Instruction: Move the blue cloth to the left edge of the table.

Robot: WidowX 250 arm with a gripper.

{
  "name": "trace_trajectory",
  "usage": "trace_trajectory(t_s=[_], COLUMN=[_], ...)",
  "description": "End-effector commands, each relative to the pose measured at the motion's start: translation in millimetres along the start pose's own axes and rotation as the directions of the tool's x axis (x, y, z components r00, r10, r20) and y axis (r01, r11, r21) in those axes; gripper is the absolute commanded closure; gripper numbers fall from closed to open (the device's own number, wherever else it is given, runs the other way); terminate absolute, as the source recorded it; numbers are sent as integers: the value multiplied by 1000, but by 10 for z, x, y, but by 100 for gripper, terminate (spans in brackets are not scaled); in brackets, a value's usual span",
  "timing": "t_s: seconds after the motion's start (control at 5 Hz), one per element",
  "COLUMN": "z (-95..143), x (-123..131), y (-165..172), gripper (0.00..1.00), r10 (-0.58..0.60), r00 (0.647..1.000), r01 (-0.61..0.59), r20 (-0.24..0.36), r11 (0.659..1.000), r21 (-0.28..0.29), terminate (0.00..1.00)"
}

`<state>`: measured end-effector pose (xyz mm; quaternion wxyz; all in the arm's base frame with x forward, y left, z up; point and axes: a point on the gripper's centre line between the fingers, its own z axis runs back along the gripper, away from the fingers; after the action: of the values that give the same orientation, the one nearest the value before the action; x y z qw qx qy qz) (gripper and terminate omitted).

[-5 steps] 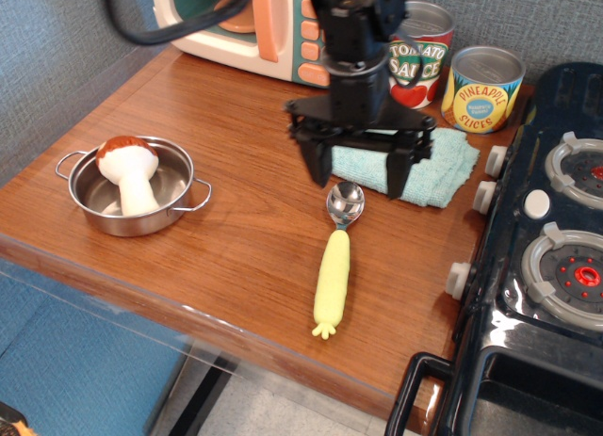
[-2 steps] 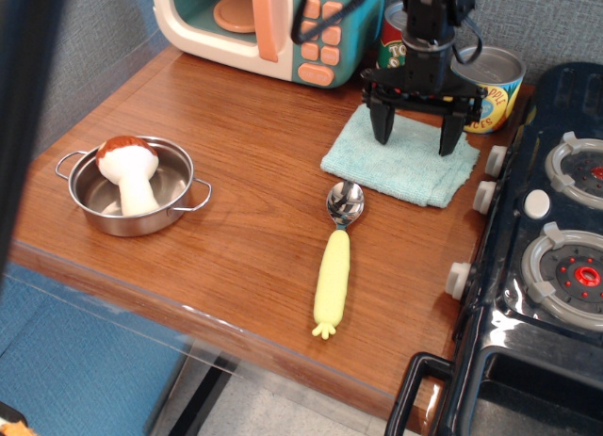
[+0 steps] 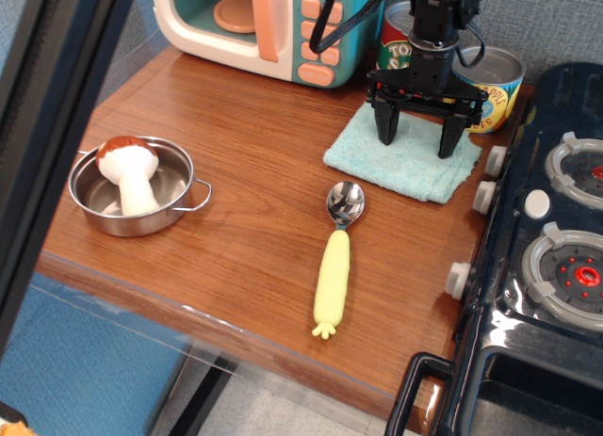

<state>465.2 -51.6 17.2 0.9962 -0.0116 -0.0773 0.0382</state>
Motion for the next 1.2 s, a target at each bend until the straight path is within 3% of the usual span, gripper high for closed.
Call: trace_trajectory(t_s=[0.0, 0.6, 0.8, 1.0], z=[82, 155, 186, 335], x=[-4, -3, -124, -249], y=[573, 1579, 1872, 2230], gripper=[0, 0, 0, 0], r10=[32, 58, 16, -32], r00=[998, 995, 997, 996], r01=[-35, -63, -20, 26], r20=[54, 86, 79, 88], r11=[998, 997, 999, 997], r21=[54, 52, 42, 69], terminate=[0, 0, 0, 0])
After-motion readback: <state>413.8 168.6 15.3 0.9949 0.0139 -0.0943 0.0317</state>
